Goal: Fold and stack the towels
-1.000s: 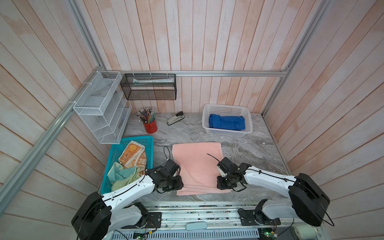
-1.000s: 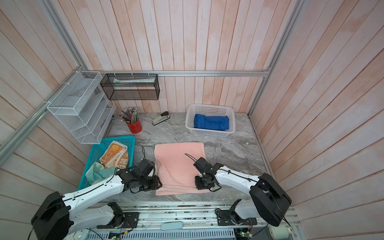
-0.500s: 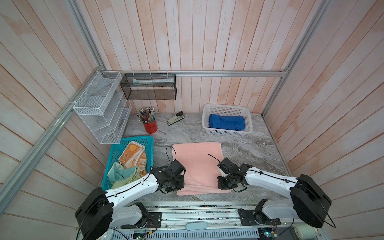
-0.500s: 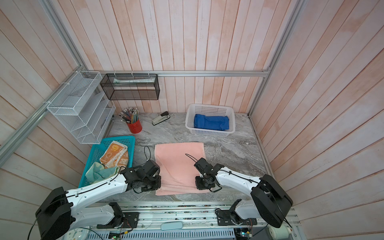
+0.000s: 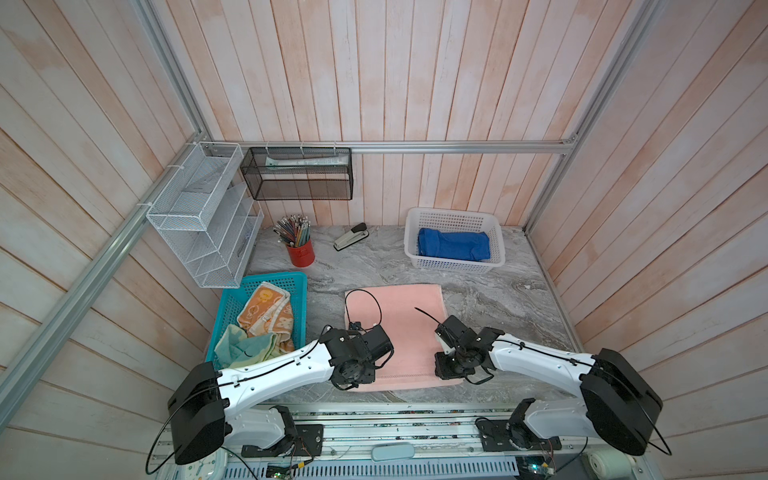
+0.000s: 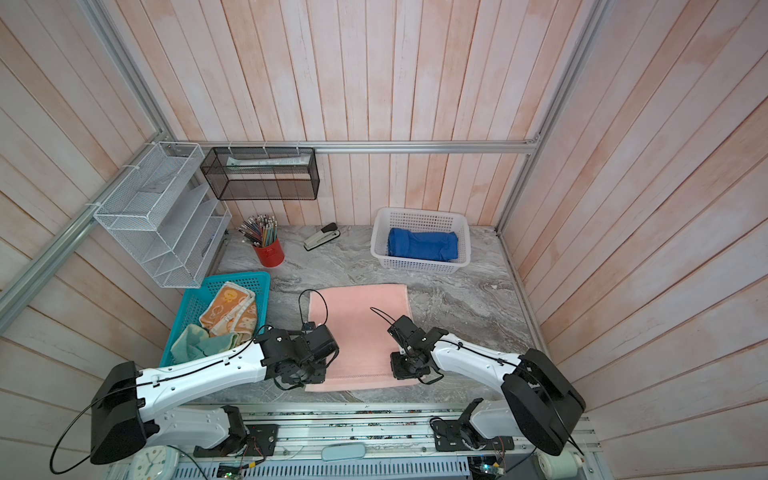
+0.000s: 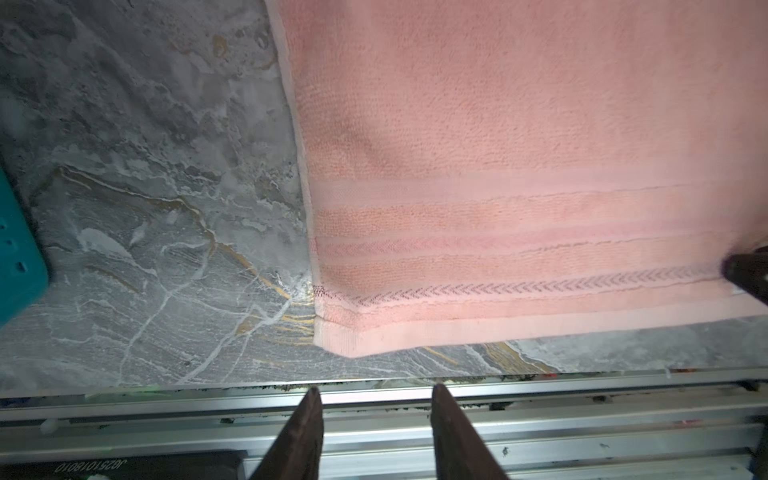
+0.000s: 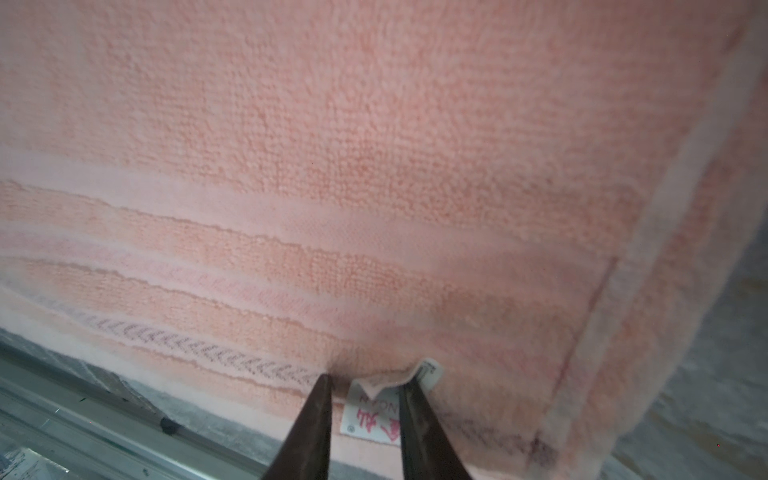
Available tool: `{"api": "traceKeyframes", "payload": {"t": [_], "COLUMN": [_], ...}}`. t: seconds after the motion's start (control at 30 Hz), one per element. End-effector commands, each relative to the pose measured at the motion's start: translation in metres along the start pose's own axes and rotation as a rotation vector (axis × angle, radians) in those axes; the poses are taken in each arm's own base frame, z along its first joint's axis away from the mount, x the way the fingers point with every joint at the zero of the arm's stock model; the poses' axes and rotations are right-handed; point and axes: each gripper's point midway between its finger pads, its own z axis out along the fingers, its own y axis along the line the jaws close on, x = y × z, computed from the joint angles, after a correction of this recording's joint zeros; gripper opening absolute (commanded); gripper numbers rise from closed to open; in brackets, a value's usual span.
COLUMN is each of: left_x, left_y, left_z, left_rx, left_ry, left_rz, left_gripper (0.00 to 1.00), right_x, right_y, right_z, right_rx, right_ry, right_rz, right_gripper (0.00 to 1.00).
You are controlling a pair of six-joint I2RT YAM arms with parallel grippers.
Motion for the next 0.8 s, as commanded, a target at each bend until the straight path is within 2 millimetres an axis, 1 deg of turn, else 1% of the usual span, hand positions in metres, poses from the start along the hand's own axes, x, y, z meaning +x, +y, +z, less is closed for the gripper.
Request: {"api": "traceKeyframes", "payload": {"t": [0.0,0.03,0.1,0.2,0.33,0.4,0.47,0.53,0.6,0.67,0.7,0.77], "left_x": [-0.016,-0.024,-0.032,-0.027,-0.015,-0.009,-0.006,-0.011,-0.025,-0.048,-0.063,-0.095], "left_y": [-0.011,-0.016,-0.03,-0.043,-0.036,-0.03,-0.02,-0.011,-0.006,-0.002,0.0,0.003], "left_z": [-0.001,0.001,0.006,0.025,0.051,0.06,0.066,0.062,0.052,0.038,0.03,0.018], "left_rx": [0.104,0.155,0.227,0.265,0.224,0.222,0.206,0.193,0.196,0.217,0.239,0.284], "left_ry": [-0.037,-0.042,-0.054,0.003,0.074,0.103,0.126,0.121,0.087,0.031,-0.004,-0.07], "left_rz": [-0.011,-0.025,-0.015,0.017,0.036,0.029,0.015,0.014,0.011,0.002,-0.006,-0.019], "left_gripper": [0.43,0.42,0.38,0.36,0.36,0.36,0.36,0.36,0.37,0.4,0.42,0.44], "right_x": [0.012,0.011,0.011,0.02,0.039,0.042,0.039,0.029,0.011,-0.013,-0.026,-0.053], "right_y": [-0.027,-0.026,-0.026,-0.021,-0.011,-0.001,0.016,0.032,0.038,0.034,0.03,0.017], "right_z": [0.005,0.004,0.001,0.005,0.012,0.011,0.005,-0.008,-0.025,-0.044,-0.053,-0.061], "right_rx": [0.131,0.131,0.127,0.084,0.028,-0.003,-0.035,-0.058,-0.044,0.007,0.018,0.004], "right_ry": [0.041,0.035,0.035,0.057,0.077,0.071,0.048,0.013,-0.047,-0.13,-0.164,-0.218], "right_rz": [0.009,0.008,0.014,0.042,0.084,0.092,0.077,0.059,0.04,0.046,0.043,0.059], "right_gripper": [0.31,0.31,0.31,0.31,0.31,0.31,0.31,0.31,0.35,0.38,0.39,0.41]}}
